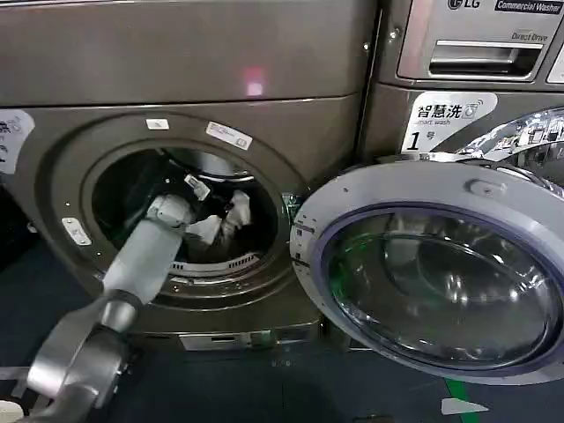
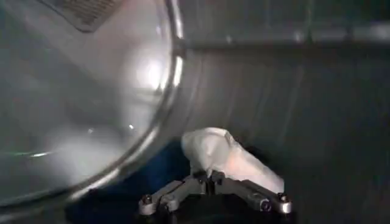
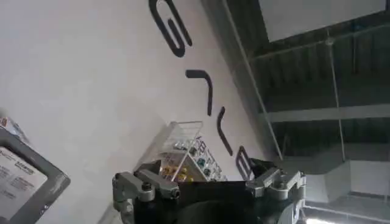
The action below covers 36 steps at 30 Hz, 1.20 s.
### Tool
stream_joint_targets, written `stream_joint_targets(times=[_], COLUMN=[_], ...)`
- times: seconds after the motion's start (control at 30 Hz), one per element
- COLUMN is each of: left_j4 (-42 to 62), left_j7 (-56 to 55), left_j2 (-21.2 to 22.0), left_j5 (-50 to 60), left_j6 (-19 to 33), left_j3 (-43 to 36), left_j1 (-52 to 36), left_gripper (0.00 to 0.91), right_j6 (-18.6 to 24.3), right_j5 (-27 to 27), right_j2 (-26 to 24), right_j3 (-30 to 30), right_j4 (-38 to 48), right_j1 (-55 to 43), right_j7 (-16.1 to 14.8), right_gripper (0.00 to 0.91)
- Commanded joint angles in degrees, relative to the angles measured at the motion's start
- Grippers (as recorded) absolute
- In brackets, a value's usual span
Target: Grasp the clothes from the dryer.
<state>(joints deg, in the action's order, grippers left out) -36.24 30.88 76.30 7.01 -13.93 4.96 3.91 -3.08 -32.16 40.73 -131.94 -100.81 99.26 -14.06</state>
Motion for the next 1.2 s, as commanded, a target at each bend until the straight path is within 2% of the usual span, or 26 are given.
stream_joint_targets(times=[0.03, 0.37, 0.47, 0.83, 0.9, 1.03, 1.2], left_j4=[-5.3, -14.1, -16.6, -31.7, -32.2, -32.0, -30.8], left_j7=[-17.4, -32.0, -36.1, -43.4, -43.4, -43.1, -42.9], left_j2=[3.5, 6.7, 7.3, 7.4, 7.4, 7.4, 7.7], left_j5=[-12.7, -15.7, -13.0, -12.1, -11.7, -11.8, -11.7], left_j6=[2.5, 13.8, 18.8, 22.7, 22.8, 22.5, 22.3], left_j3=[8.5, 14.5, 15.7, 18.1, 18.2, 18.0, 17.7], left_j1=[4.0, 10.2, 12.9, 28.3, 29.1, 28.4, 27.1], left_gripper=[0.000, 0.000, 0.000, 0.000, 0.000, 0.000, 0.000], right_j6=[0.1, 0.3, 1.4, 1.3, 1.0, 1.2, 1.2], right_j5=[0.0, -0.4, -1.2, -1.7, -1.7, -3.4, -3.4], right_j2=[0.0, 0.0, 0.1, -0.6, -0.9, -1.8, -1.7], right_j3=[-0.1, -0.2, -0.2, -0.9, -1.4, -1.9, -2.5], right_j4=[0.0, -0.1, 0.1, 1.7, 1.4, 2.1, 2.1], right_j1=[-0.1, -0.3, -0.3, -0.4, -0.3, 0.1, 0.6], right_j7=[0.0, -0.2, -0.3, 1.7, 1.5, 3.0, 2.7], right_gripper=[0.907, 0.907, 0.907, 0.907, 0.907, 0.907, 0.907])
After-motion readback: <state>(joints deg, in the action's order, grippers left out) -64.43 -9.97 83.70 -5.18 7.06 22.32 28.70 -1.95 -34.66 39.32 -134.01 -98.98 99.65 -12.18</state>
